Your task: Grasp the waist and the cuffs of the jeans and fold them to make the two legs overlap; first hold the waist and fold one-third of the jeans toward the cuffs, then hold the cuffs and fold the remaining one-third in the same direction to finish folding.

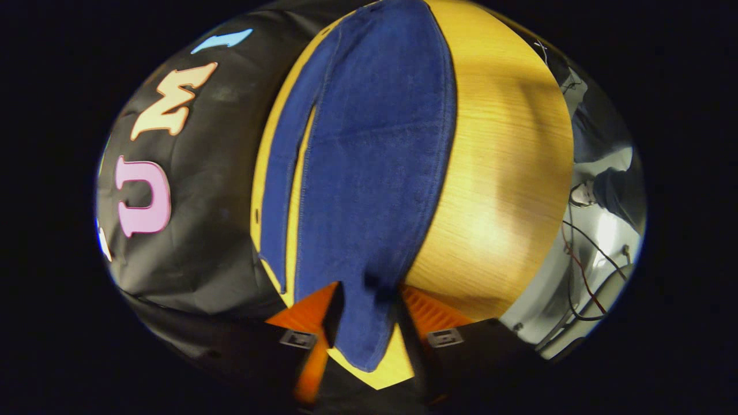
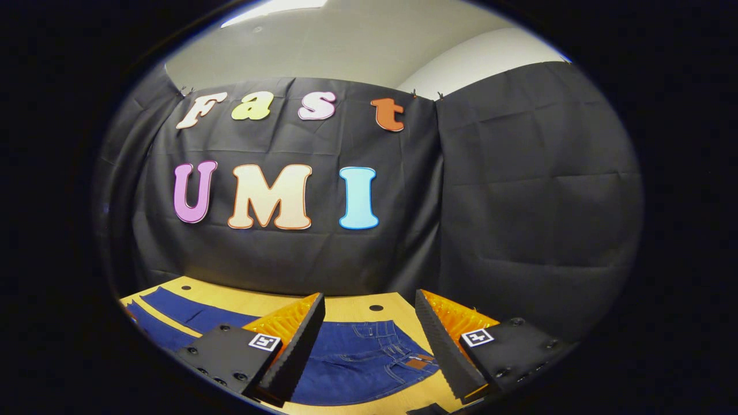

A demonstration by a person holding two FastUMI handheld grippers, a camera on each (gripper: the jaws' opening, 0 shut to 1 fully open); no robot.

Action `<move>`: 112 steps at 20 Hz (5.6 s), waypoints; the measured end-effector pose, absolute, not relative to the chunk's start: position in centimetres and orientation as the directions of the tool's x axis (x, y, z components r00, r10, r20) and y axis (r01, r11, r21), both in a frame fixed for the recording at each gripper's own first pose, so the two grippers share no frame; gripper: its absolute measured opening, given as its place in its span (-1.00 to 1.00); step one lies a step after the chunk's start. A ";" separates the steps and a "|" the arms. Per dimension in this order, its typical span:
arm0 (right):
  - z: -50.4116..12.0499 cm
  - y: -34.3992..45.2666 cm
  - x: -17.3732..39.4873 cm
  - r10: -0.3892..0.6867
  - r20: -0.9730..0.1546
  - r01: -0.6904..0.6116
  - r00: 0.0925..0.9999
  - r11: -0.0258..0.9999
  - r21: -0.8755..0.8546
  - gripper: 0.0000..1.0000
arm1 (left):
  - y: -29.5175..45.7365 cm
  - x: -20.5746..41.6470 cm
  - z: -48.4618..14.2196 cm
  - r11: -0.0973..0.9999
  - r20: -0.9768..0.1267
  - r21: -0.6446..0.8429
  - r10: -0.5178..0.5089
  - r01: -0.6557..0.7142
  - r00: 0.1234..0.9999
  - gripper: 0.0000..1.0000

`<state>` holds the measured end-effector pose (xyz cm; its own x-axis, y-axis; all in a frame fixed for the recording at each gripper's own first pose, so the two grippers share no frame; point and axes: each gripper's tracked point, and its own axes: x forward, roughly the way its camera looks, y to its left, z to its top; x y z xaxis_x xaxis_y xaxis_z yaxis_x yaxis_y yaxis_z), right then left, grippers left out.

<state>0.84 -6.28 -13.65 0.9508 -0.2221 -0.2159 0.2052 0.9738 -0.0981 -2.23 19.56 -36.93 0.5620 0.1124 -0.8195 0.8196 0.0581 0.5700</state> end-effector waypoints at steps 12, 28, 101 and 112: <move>-18.9 -10.0 1.2 -0.130 -0.325 -0.020 0.937 0.907 -0.421 0.96 | 19.3 -1.9 -37.5 0.124 -0.823 0.565 0.150 0.815 0.548 -1.00; -36.5 -10.8 -6.6 0.022 -0.726 -0.628 0.688 0.520 -0.580 0.98 | 19.1 -1.8 -37.6 0.107 -0.790 0.604 0.214 0.790 0.575 -1.00; -42.2 -12.9 24.0 -0.186 -0.613 0.029 0.768 0.966 -0.257 0.99 | 11.0 24.9 -24.5 0.852 -0.518 0.506 0.174 0.136 0.837 0.89; -47.6 -20.7 17.0 -0.276 -0.776 0.422 0.567 0.906 -0.014 1.00 | 3.5 23.8 -14.2 0.977 -0.368 0.122 -0.119 0.175 0.922 0.89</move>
